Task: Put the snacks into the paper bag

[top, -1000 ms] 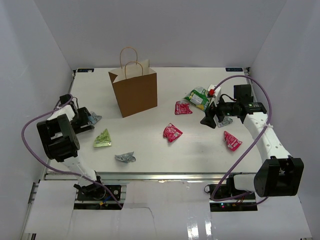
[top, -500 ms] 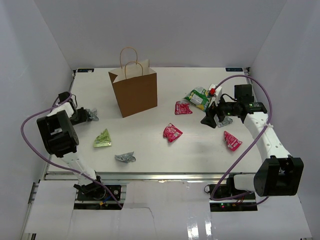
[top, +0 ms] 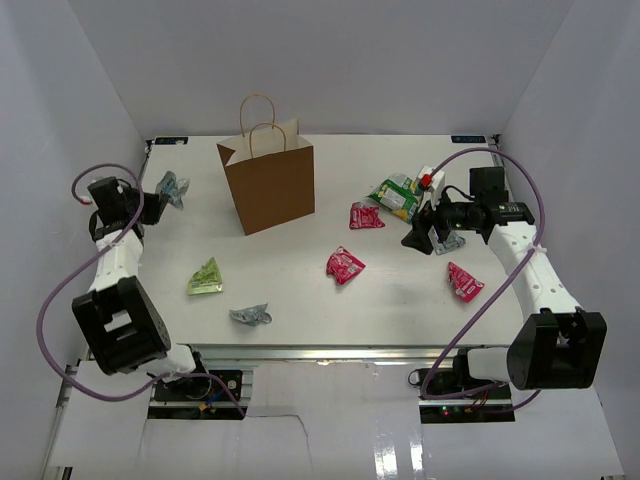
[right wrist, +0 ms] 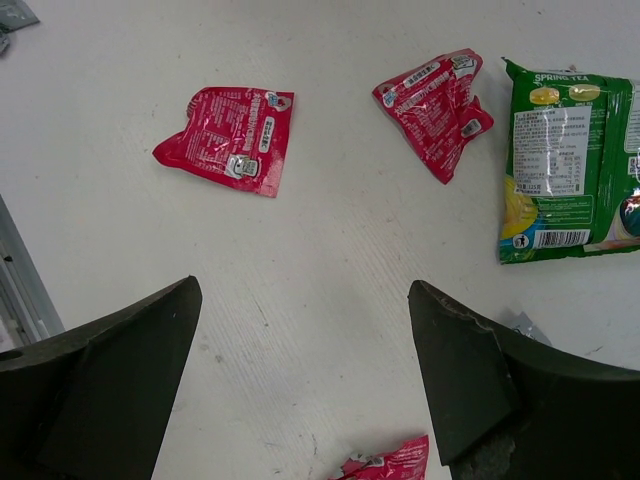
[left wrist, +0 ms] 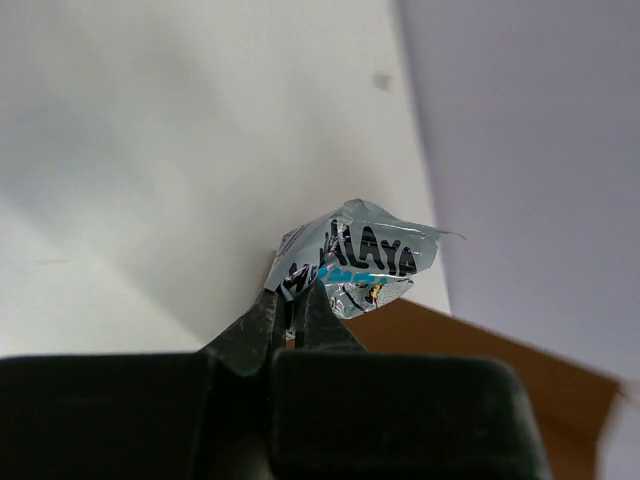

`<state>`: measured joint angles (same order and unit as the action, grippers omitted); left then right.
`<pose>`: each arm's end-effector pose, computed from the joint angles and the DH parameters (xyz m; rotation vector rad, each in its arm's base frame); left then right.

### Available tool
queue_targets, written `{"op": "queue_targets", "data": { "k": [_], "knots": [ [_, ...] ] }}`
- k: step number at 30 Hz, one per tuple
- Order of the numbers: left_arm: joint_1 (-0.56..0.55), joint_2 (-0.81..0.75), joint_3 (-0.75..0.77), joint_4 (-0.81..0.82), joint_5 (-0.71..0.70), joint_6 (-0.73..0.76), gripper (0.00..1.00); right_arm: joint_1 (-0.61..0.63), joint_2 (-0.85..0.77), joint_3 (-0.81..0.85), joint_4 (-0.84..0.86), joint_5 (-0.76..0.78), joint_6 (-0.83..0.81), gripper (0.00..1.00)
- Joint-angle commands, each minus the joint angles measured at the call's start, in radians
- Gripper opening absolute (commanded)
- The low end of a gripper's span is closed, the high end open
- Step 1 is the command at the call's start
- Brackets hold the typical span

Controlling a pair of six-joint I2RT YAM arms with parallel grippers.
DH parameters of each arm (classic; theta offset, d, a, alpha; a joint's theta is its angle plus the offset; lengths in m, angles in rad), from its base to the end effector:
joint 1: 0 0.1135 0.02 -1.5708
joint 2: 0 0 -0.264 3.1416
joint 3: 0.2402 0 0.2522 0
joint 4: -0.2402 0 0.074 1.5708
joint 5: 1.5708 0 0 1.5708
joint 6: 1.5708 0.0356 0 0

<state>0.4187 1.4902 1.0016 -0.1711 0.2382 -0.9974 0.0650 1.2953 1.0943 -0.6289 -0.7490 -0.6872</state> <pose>0.3040 0.1261 0.2481 -1.3740 1.8094 -0.5772 0.2656 0.0416 0.3036 -1.1048 1.8961 0.5538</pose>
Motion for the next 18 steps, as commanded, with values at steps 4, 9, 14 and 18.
{"op": "queue_targets", "data": {
  "k": [4, 9, 14, 18],
  "knots": [
    [-0.066, -0.199, 0.078, 0.308, 0.329, 0.262, 0.0, -0.004, 0.021, 0.058, -0.006, -0.047, -0.012, 0.9],
    [-0.19, -0.232, 0.201, 0.297, 0.302, 0.4, 0.0, -0.004, 0.036, 0.076, -0.012, -0.07, -0.012, 0.9],
    [-0.309, -0.16, 0.354, 0.276, 0.306, 0.532, 0.0, -0.004, 0.036, 0.078, -0.015, -0.085, -0.008, 0.9],
    [-0.388, -0.053, 0.468, 0.194, 0.228, 0.641, 0.0, -0.004, 0.027, 0.078, -0.017, -0.089, -0.006, 0.9]
  ]
}}
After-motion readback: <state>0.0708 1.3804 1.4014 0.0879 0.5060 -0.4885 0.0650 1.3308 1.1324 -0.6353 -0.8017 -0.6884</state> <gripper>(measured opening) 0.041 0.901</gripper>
